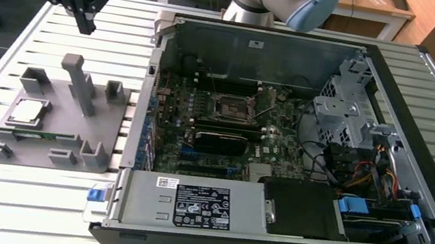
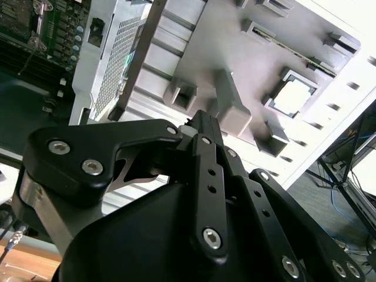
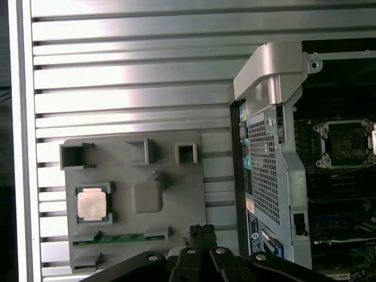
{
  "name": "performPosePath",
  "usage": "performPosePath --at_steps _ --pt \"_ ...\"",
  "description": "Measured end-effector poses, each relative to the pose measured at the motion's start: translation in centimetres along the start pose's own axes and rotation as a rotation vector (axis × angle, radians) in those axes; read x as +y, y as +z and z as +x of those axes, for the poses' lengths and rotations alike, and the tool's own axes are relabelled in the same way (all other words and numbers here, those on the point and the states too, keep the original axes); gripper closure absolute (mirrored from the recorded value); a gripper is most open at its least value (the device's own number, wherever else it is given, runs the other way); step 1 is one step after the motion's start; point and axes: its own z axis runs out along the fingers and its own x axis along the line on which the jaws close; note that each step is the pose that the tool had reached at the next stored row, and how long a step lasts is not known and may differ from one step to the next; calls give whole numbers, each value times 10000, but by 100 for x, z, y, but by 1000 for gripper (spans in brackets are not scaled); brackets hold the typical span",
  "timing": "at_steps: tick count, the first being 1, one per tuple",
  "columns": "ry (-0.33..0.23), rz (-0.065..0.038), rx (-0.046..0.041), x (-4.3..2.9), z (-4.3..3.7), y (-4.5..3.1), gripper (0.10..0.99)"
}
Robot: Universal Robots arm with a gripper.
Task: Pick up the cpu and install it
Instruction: 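Reach for the cpu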
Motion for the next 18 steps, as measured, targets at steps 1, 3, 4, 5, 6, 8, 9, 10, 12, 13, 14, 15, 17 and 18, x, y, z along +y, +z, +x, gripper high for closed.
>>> performPosePath --at_steps 1,3,4,5,6,8,9,10,12,13,14,15,17,18 --pt "0 0 0 -1 12 0 980" --pt "0 1 1 -2 37 0 980" --pt "0 0 0 -4 49 0 980" --pt "0 0 0 -5 61 1 980" --pt "0 0 0 -5 74 1 980" --pt "-1 0 0 -8 99 1 980" --pt "-1 0 0 -8 111 1 980" --pt "-1 0 0 -9 125 1 980" --pt "0 0 0 -11 149 2 980" --pt "0 0 0 -12 161 2 980" --pt "0 0 1 -13 173 2 980" --pt "0 0 0 -14 184 2 980" --pt "0 0 0 -16 210 3 980" --pt "0 0 0 -17 224 3 980"
